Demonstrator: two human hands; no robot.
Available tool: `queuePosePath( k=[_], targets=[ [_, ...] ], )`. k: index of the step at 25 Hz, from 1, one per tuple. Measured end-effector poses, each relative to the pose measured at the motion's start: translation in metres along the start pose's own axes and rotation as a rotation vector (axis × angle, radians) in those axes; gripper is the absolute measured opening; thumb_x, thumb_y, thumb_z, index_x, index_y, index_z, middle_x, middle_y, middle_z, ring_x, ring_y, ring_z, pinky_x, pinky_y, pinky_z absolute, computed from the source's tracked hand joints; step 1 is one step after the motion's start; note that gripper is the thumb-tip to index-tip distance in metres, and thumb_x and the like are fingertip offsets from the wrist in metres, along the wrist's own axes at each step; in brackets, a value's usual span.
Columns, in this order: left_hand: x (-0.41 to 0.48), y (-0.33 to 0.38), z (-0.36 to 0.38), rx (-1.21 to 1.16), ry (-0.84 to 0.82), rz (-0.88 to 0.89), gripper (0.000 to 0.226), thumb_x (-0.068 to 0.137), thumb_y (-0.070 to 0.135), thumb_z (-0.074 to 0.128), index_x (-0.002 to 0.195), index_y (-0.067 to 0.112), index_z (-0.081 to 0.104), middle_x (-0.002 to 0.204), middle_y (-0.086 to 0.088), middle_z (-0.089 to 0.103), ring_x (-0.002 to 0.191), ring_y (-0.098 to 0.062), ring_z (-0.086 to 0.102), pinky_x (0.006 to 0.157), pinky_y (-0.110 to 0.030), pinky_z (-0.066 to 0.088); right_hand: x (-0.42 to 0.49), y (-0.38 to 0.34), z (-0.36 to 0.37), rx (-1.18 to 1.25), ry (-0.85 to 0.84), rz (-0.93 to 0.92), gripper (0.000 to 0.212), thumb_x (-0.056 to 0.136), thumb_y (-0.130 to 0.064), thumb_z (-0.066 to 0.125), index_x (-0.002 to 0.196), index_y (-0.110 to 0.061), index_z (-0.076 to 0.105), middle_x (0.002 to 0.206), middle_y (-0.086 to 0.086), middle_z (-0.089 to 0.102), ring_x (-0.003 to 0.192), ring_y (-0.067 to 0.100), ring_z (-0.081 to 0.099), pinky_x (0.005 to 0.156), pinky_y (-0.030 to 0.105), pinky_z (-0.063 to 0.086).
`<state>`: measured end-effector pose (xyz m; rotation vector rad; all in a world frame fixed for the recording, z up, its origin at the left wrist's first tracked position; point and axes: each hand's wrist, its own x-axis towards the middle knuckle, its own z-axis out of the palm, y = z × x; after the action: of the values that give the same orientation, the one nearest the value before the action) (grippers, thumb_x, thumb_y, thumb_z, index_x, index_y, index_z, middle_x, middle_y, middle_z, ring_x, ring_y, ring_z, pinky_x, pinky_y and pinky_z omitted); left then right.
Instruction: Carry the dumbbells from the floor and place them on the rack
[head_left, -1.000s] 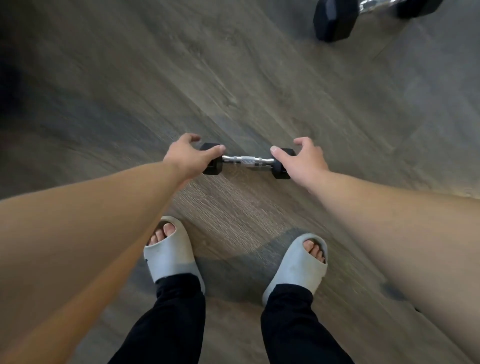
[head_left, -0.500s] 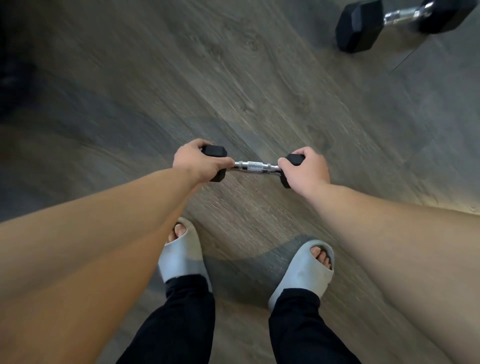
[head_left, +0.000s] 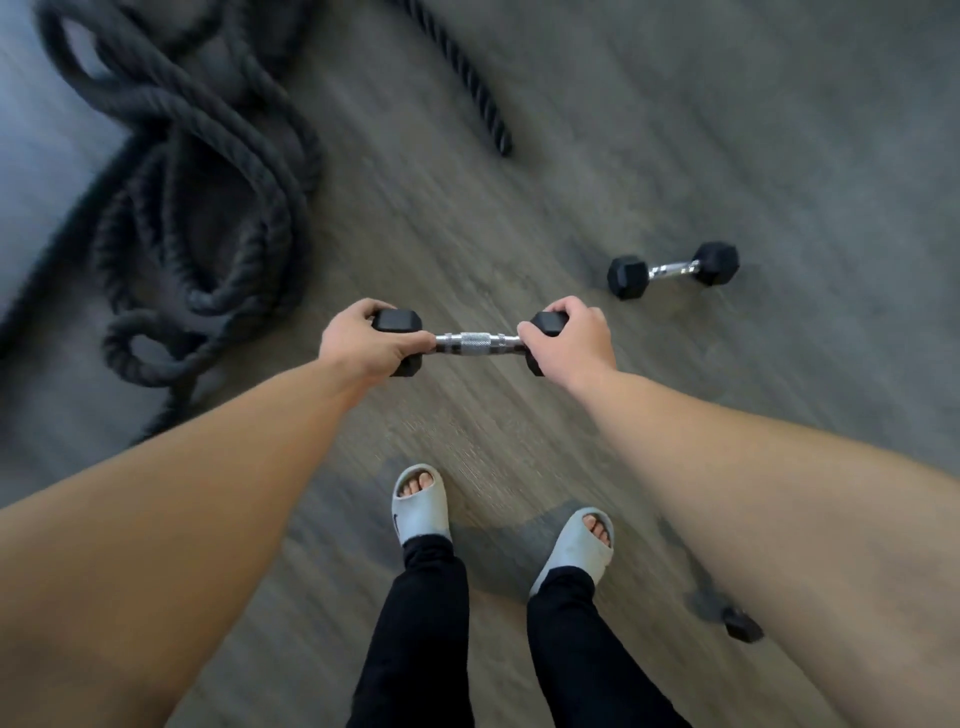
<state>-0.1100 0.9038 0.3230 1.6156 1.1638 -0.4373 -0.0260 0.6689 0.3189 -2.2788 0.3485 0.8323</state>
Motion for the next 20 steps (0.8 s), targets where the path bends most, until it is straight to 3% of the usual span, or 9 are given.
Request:
queuePosePath(
  k=[2, 5, 8, 10, 15, 17, 19, 20],
  targets=[
    [-0.043, 0.034, -0.036, -0.017, 0.002, 0.044, 0.058, 0.051, 0.025, 0.104, 0.098, 0.019, 0.072, 0.100, -0.008, 0.073, 0.083, -0.022, 0.076, 0.060, -0.037, 0.066, -0.040, -0.043, -0.032, -0.004, 0.017, -0.053, 0.025, 0.081, -0.044, 0.074, 0.096, -0.031, 0.059, 0.112, -0.001, 0.047, 0.074, -0.001, 0.049, 0.056, 0.016, 0.032],
    [-0.103, 0.066, -0.082, -0.042, 0.021, 0.113, 0.053, 0.052, 0.022, 0.103, 0.094, 0.019, 0.072, 0.092, -0.005, 0.073, 0.065, -0.010, 0.074, 0.048, -0.025, 0.059, -0.103, -0.091, -0.066, -0.010, 0.047, -0.120, 0.026, 0.082, -0.044, 0.076, 0.097, -0.029, 0.060, 0.113, 0.001, 0.048, 0.073, -0.002, 0.047, 0.057, 0.016, 0.032],
    [-0.176, 0.079, -0.134, -0.057, 0.052, 0.154, 0.051, 0.052, 0.024, 0.103, 0.093, 0.019, 0.073, 0.086, -0.003, 0.074, 0.057, -0.002, 0.071, 0.045, -0.018, 0.055, -0.178, -0.126, -0.091, -0.016, 0.067, -0.210, 0.029, 0.082, -0.044, 0.077, 0.099, -0.026, 0.062, 0.115, 0.002, 0.050, 0.081, 0.013, 0.054, 0.070, 0.025, 0.039],
    [-0.229, 0.072, -0.164, -0.063, 0.075, 0.170, 0.055, 0.051, 0.027, 0.103, 0.096, 0.021, 0.072, 0.092, -0.006, 0.076, 0.067, -0.010, 0.074, 0.051, -0.023, 0.058, -0.230, -0.137, -0.100, -0.012, 0.060, -0.269, 0.032, 0.082, -0.043, 0.078, 0.103, -0.023, 0.065, 0.116, 0.005, 0.052, 0.090, 0.021, 0.056, 0.080, 0.028, 0.041],
    [-0.366, 0.008, -0.221, -0.190, 0.262, 0.177, 0.060, 0.047, 0.018, 0.104, 0.097, 0.015, 0.073, 0.099, -0.016, 0.078, 0.086, -0.029, 0.078, 0.068, -0.043, 0.066, -0.344, -0.141, -0.093, -0.043, -0.051, -0.479, 0.041, 0.082, -0.045, 0.078, 0.111, -0.018, 0.067, 0.117, 0.009, 0.056, 0.097, 0.027, 0.062, 0.087, 0.043, 0.060],
    [-0.438, -0.039, -0.236, -0.235, 0.429, 0.156, 0.059, 0.046, 0.028, 0.103, 0.097, 0.021, 0.073, 0.096, -0.007, 0.078, 0.083, -0.021, 0.076, 0.071, -0.036, 0.065, -0.398, -0.135, -0.084, -0.063, -0.139, -0.615, 0.044, 0.082, -0.045, 0.079, 0.114, -0.017, 0.068, 0.117, 0.011, 0.059, 0.103, 0.030, 0.065, 0.091, 0.039, 0.059],
    [-0.511, -0.091, -0.238, -0.241, 0.595, 0.116, 0.056, 0.047, 0.038, 0.102, 0.093, 0.027, 0.071, 0.090, 0.006, 0.074, 0.078, -0.011, 0.069, 0.064, -0.021, 0.057, -0.455, -0.119, -0.074, -0.118, -0.224, -0.734, 0.048, 0.082, -0.045, 0.079, 0.118, -0.015, 0.069, 0.120, 0.014, 0.062, 0.108, 0.030, 0.064, 0.088, 0.026, 0.046],
    [-0.541, -0.116, -0.237, -0.264, 0.641, 0.100, 0.053, 0.050, 0.037, 0.102, 0.090, 0.028, 0.070, 0.089, 0.007, 0.073, 0.076, -0.009, 0.066, 0.059, -0.016, 0.053, -0.480, -0.109, -0.069, -0.141, -0.262, -0.766, 0.048, 0.082, -0.044, 0.080, 0.119, -0.014, 0.070, 0.120, 0.016, 0.063, 0.109, 0.031, 0.063, 0.086, 0.025, 0.043]
  ],
)
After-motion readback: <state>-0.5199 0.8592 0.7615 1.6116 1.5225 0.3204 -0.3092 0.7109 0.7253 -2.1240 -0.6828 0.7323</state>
